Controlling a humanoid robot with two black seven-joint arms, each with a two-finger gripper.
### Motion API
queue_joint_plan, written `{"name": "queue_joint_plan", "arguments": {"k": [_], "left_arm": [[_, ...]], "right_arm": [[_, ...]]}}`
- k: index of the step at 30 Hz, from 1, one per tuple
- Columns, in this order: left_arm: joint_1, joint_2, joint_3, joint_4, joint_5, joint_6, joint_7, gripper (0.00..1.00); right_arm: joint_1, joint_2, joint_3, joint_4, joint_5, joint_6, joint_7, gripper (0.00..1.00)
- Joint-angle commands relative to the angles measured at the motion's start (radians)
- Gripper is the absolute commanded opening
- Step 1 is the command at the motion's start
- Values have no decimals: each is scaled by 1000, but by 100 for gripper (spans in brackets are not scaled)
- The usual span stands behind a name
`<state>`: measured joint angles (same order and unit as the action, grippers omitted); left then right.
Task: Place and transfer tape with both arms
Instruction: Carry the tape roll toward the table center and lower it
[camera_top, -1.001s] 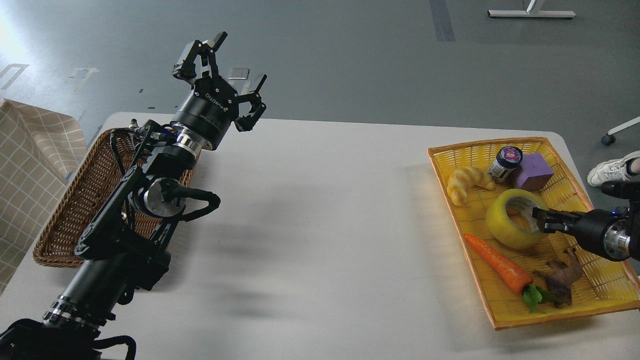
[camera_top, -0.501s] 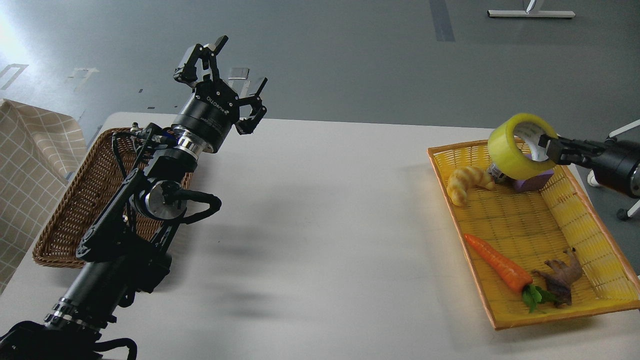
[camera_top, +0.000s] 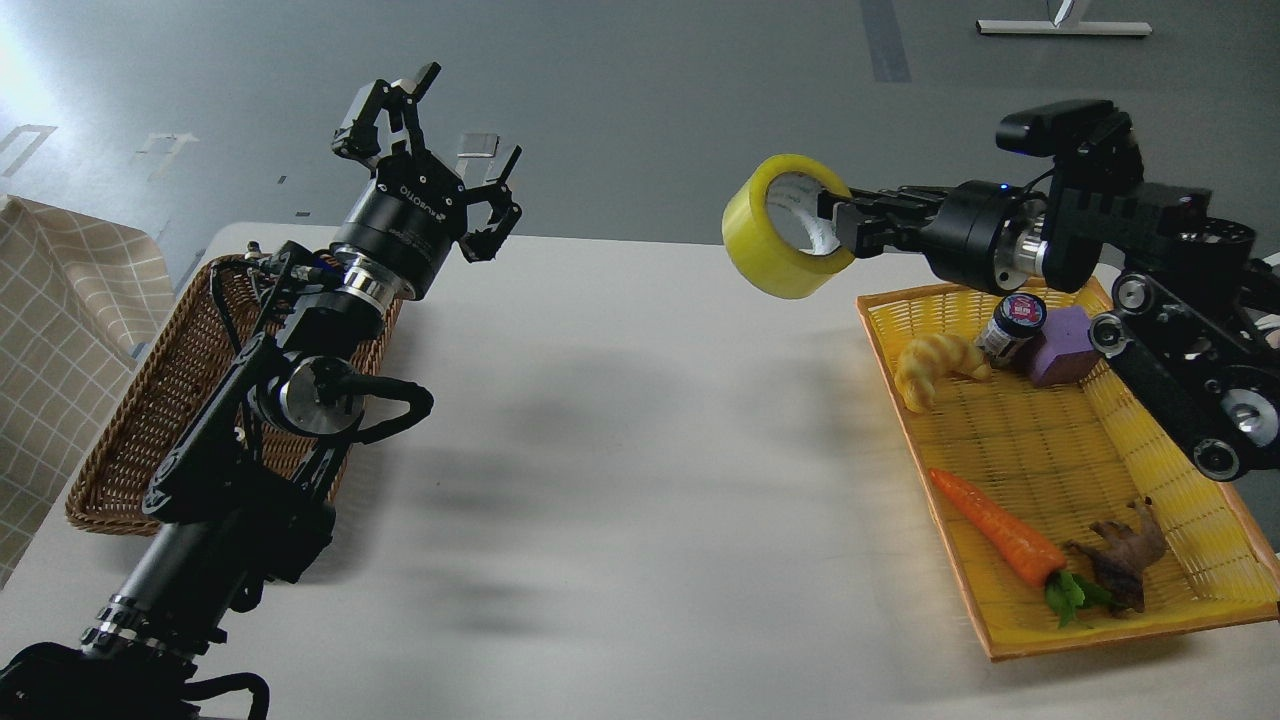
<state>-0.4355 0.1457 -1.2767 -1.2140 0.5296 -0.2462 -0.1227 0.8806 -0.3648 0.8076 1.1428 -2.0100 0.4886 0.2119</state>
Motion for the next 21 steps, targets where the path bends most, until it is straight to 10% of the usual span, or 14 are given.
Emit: {"name": "queue_joint_plan", "arguments": {"k": [1,21], "left_arm": [[1,6,-7,-2,0,1,0,98],[43,11,-56,-9,1,-2,0,98]], "right_arm": [[58,104,-82,-80,-16,0,1,20],[-5,264,-280,-133,-133,0,1,20]]}}
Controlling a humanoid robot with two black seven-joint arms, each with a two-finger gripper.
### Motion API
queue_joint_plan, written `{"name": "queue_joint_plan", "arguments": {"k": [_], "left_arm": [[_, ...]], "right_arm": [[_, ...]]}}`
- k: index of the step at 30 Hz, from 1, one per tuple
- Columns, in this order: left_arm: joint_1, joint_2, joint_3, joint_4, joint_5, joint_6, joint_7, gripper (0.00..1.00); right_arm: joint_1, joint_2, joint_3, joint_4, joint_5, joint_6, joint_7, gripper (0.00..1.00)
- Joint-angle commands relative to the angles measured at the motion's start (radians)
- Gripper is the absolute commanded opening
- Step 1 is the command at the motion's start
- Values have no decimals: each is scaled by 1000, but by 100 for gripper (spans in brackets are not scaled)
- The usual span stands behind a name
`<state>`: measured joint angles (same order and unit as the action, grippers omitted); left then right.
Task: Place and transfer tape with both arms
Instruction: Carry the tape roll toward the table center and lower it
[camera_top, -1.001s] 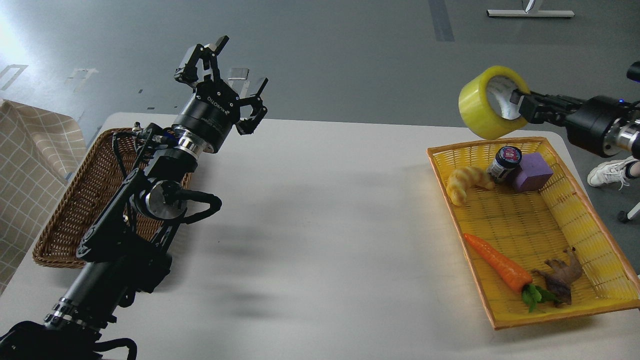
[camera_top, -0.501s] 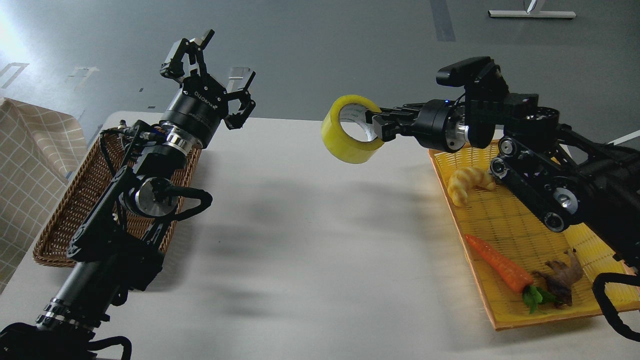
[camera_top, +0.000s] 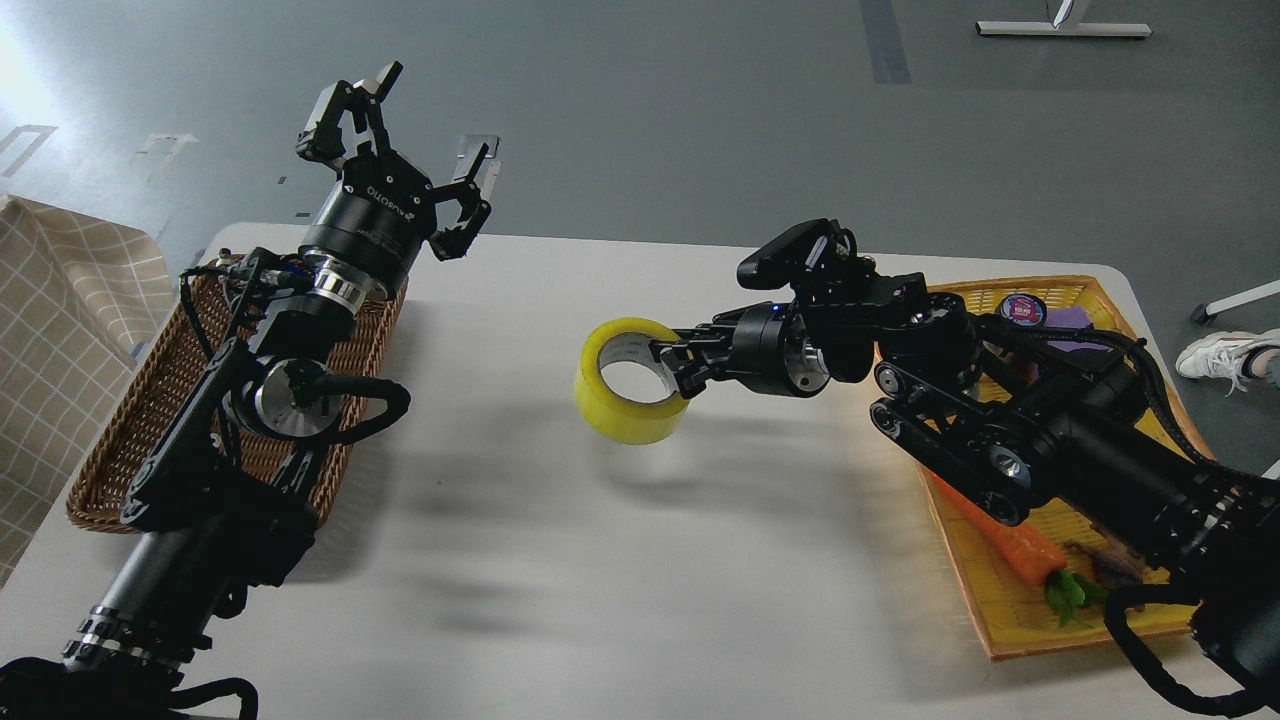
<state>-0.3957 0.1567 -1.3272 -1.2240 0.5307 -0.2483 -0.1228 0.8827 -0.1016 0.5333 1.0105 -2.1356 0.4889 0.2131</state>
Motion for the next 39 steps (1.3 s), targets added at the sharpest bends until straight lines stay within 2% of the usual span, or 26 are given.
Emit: {"name": "queue_joint_plan", "arguments": {"k": [1,18,25,26,27,28,37,39], "left_arm": [[3,0,-10,0,0,0,0,98],[9,0,-15,0,0,-3,0,98],[9,0,-15,0,0,-3,0,98],[9,0,-15,1,0,-3,0,98],[9,1,-17,1,0,-3,0,98],[9,1,-20,1,0,-5,0,98],[23,1,-29,1,0,-6,0,98],[24,1,-27,1,0,-6,0,98]], "right_arm": [[-8,0,-7,-1,-7,0,0,20],[-51,16,-6,-6,-7,0,-1,22],[-76,17,5,-6,-3,0,0,33],[-79,17,5,-7,-3,0,0,36],[-85,17,5,-7,-1,0,0,44],[-87,17,5,-7,-1,0,0,45],[-93,37,34,-27,0,0,-1,47],[-90,54,75,-30,5,0,-1,58]]}}
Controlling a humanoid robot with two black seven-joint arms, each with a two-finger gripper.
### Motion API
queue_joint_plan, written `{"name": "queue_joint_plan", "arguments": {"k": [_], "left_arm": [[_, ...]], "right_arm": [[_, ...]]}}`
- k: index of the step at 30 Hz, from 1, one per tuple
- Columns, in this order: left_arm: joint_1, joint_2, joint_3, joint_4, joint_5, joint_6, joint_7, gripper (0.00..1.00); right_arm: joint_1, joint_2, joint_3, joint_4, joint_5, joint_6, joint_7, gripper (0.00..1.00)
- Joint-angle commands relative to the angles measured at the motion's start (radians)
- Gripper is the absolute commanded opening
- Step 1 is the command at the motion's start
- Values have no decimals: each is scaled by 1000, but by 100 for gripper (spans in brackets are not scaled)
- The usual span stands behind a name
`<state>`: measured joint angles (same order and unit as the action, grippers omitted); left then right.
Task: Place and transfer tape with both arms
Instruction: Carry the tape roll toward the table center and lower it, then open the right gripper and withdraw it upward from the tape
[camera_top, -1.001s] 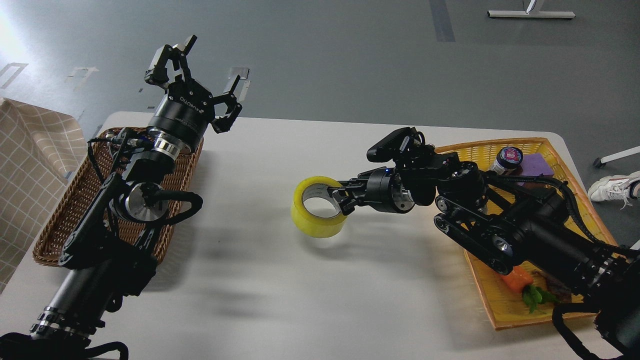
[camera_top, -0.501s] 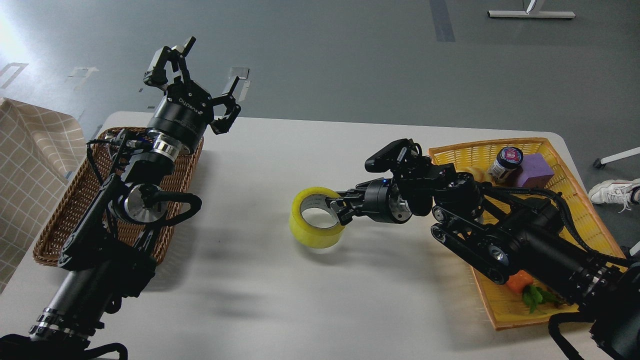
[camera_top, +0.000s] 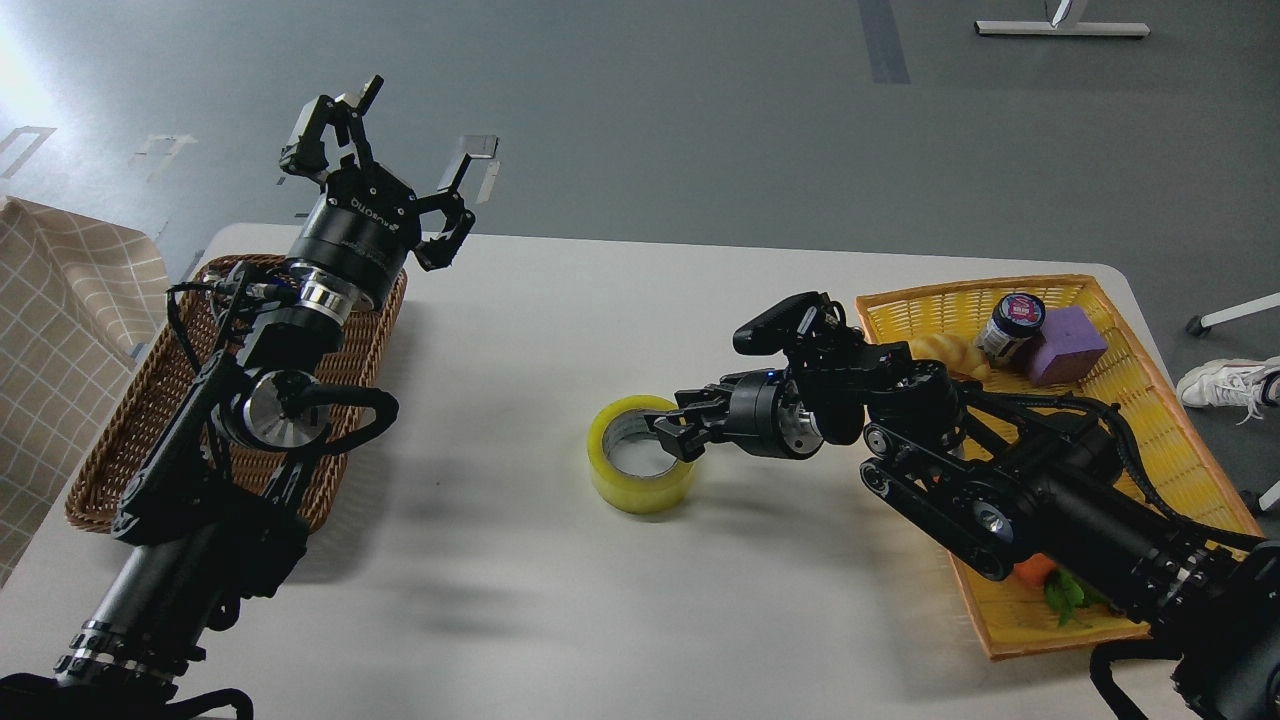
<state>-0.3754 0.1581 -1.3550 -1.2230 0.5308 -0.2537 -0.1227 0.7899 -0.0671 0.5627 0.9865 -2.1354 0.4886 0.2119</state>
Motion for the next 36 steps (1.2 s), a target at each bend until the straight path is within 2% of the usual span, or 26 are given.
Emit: {"name": "queue_joint_plan", "arguments": {"k": [1,4,5,6,7,13,19,26,30,36], "left_arm": [[4,0,1,0,0,-1,0,98],[4,0,1,0,-2,-1,0,98],[4,0,1,0,0,-1,0,98],[4,0,1,0,-2,-1,0,98],[4,0,1,0,-2,-1,0,98],[3,0,-1,0,-2,-1,0,98],[1,21,-1,0,-2,1,0,98],[0,21,2,0,-3,1,2,98],[0,28,1,0,-2,-2,3,98],[-11,23,-1,0,-3,-2,-1,98]], "right_arm": [[5,21,58,-5,6,0,0,60],[12,23,123,6,14,0,0,71],[15,24,161,14,14,0,0,80],[20,24,195,32,14,0,0,94],[22,24,210,41,14,0,0,95],[34,1,351,113,43,0,1,100],[35,-69,474,211,127,0,4,100],[-4,-132,617,250,242,0,7,100],[-44,-174,703,284,362,0,14,100],[-118,-178,873,293,693,0,12,100]]}}
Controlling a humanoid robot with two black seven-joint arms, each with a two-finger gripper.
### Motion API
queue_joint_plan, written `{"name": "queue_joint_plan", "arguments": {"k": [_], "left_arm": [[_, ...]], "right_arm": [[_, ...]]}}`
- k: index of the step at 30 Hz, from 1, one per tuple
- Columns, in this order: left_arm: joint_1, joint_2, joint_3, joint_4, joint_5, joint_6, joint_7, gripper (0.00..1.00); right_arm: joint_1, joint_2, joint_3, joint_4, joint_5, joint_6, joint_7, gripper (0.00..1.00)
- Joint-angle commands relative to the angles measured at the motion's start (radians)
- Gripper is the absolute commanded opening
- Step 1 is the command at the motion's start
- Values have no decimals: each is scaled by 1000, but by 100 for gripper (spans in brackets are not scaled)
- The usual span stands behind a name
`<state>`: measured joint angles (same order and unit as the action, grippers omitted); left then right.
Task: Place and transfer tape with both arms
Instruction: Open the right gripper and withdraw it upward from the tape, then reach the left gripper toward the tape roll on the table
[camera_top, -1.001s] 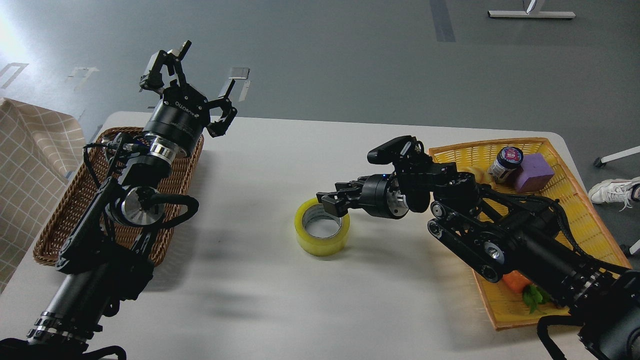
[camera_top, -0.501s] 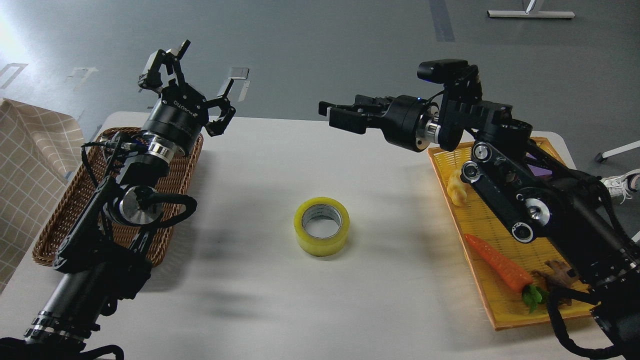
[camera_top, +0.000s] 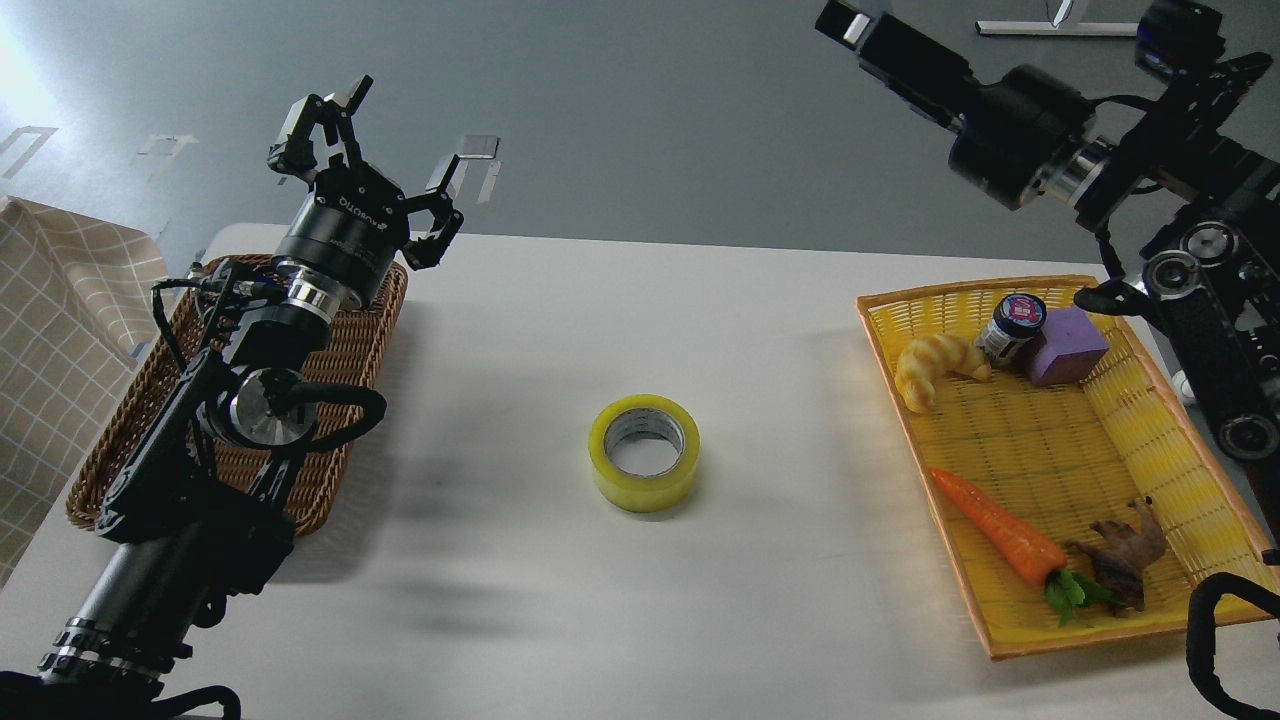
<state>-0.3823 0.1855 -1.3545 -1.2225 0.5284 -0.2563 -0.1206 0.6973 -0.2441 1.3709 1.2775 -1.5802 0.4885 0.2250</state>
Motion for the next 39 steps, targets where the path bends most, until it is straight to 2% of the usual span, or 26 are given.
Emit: {"name": "queue_joint_plan", "arguments": {"k": [1,2,4,7,13,15,18,24,33,39], "left_arm": [[-7,-7,-6,0,-5,0,-17,98],[-9,-9,-12,0,-11,0,-33,98],[-12,-6,-19,-2,-34,-7,-109,98],[-15,-4,-18,-2,-34,-32,-139,98],[-12,3,-21,-2,-34,-95,-131,98],[-10,18,-32,-2,-33,-153,-122,98],[-15,43,-34,-2,-33,-172,-125,98],[-18,40,-60,-2,-33,-167,-139,98],[-27,45,-55,-23,-25,-135,-137,98],[-27,40,-54,-60,180,-75,-140,98]], "right_arm": [[-39,0,94,2,223,0,-1,100],[-44,0,106,2,265,0,-1,100],[-70,0,141,3,401,0,-1,100],[-84,2,172,2,480,0,-1,100],[-140,25,212,2,595,0,-1,100],[-148,43,226,2,621,0,-1,100],[-168,74,228,3,635,0,-4,100],[-176,141,218,-3,635,0,-21,100],[-167,172,217,0,637,0,-32,100],[-160,174,217,0,637,0,-30,100]]}}
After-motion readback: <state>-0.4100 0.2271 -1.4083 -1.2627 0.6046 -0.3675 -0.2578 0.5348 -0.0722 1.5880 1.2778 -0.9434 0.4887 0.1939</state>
